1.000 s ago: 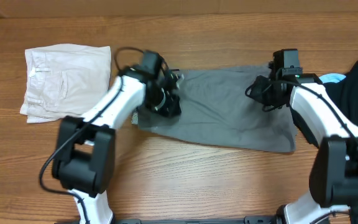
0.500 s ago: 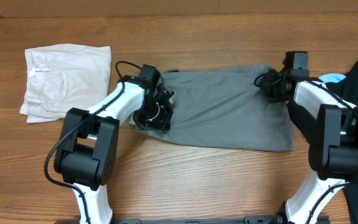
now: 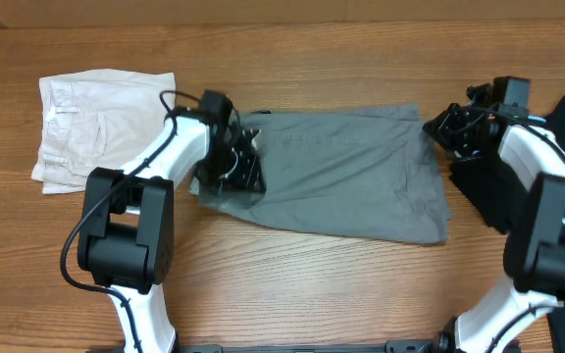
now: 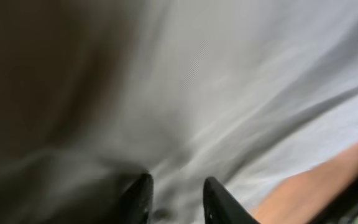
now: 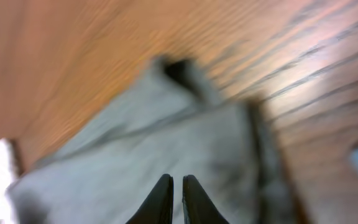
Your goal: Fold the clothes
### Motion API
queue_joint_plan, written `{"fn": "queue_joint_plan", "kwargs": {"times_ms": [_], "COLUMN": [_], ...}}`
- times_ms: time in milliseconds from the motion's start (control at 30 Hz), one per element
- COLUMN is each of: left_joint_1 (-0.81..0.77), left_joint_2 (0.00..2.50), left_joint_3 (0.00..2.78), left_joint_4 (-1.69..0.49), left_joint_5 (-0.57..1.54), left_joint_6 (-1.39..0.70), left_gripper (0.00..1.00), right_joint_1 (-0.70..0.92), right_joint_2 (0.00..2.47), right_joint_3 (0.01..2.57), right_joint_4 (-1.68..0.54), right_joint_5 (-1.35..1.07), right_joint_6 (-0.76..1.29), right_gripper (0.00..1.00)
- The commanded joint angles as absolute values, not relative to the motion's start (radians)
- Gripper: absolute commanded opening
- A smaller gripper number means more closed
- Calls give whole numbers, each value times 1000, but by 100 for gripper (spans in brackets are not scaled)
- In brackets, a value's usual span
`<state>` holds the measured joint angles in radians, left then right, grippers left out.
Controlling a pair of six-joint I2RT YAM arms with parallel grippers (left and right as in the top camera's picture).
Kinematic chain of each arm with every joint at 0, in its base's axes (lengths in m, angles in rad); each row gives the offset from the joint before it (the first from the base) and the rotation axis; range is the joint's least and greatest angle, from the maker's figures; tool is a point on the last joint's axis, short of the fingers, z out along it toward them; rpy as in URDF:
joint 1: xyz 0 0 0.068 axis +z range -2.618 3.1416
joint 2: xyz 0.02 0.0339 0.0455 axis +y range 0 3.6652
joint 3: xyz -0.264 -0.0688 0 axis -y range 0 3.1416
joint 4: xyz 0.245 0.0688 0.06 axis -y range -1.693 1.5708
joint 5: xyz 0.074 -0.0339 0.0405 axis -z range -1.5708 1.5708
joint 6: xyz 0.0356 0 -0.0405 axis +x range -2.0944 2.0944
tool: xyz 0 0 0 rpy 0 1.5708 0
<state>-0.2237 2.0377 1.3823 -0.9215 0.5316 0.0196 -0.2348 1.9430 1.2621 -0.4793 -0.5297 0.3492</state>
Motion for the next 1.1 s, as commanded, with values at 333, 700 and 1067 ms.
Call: {"fn": "queue_joint_plan", "kwargs": {"times_ms": [333, 700, 1067], "left_joint_1": [-135, 74, 98], "left_joint_2": [2046, 2046, 2047], "left_joint_3": [1703, 1700, 1458], "left_joint_4": [-1103, -1215, -1046], "left_joint_5": [432, 411, 341], "left_joint_6": [-93, -35, -56], "left_gripper": [61, 66, 84], "right_joint_1": [-76, -15, -121], "right_joint_2": [1704, 1892, 2004], "right_joint_3": [1267, 1077, 1047], "right_joint_4": [-896, -760, -750], "right_joint_5": [-437, -217, -130], "right_joint_6": [307, 448, 498], "right_gripper": [10, 10, 6]}}
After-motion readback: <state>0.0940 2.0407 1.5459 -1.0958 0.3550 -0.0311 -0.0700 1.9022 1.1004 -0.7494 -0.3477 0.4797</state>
